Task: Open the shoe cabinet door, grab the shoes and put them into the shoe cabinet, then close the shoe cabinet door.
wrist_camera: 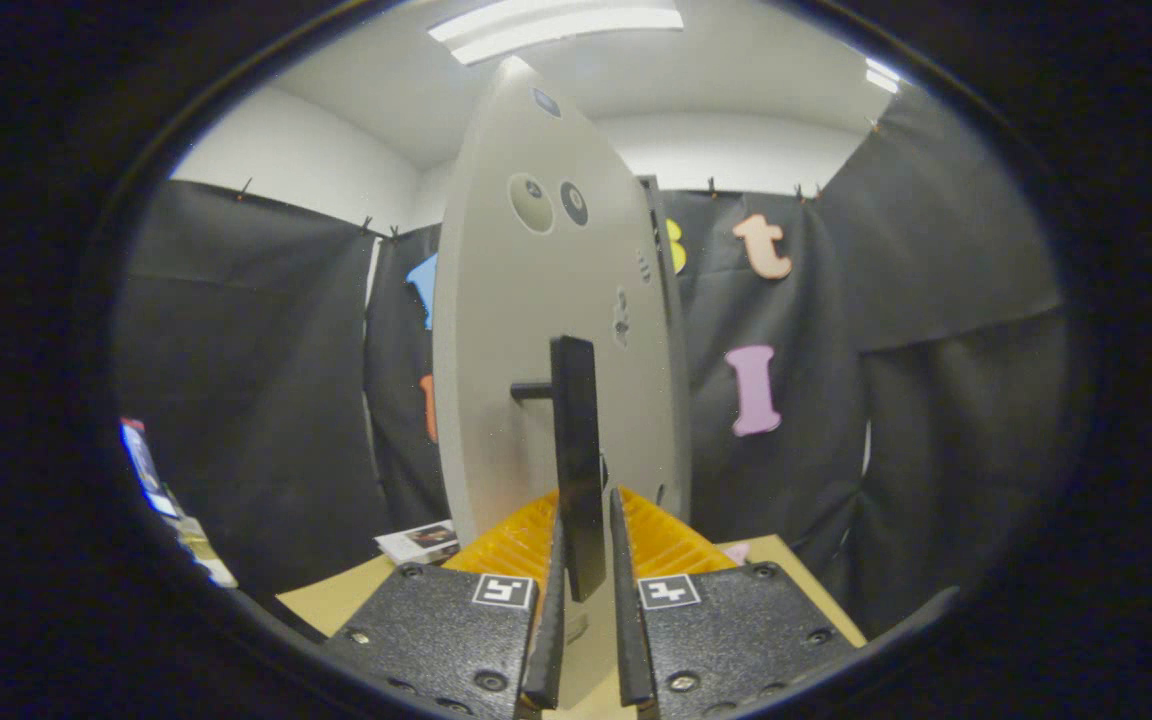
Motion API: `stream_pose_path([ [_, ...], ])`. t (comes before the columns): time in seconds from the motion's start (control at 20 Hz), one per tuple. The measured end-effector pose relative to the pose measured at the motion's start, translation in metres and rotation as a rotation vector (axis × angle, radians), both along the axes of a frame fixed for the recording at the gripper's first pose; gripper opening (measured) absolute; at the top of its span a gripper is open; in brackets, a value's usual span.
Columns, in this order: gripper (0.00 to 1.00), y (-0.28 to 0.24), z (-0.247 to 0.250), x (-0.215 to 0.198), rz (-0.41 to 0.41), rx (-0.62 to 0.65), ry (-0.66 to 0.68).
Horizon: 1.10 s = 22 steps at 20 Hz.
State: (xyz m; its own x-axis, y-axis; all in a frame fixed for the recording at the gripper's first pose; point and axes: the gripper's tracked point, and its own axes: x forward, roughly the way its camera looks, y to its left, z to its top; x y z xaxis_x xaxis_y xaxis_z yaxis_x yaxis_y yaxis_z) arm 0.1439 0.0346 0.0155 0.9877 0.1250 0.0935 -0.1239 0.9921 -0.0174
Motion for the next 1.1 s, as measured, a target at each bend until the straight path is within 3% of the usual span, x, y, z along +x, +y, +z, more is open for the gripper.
stream_pose_path([
  [0.1, 0.22, -0.023, 0.011, 0.006, -0.081, -0.046, -0.076],
  [0.2, 0.17, -0.054, 0.012, 0.009, -0.169, -0.051, -0.07],
  [0.35, 0.11, -0.096, 0.014, 0.001, -0.239, -0.034, -0.077],
  [0.65, 0.12, -0.123, 0.008, -0.03, -0.24, 0.018, -0.124],
  [0.75, 0.21, -0.125, -0.003, -0.041, -0.257, 0.026, -0.113],
  [0.85, 0.62, -0.139, -0.019, -0.049, -0.352, 0.011, -0.07],
  [0.95, 1.0, -0.134, -0.033, -0.055, -0.361, 0.004, -0.031],
  [1.1, 1.0, -0.099, -0.048, -0.059, -0.272, 0.041, 0.002],
])
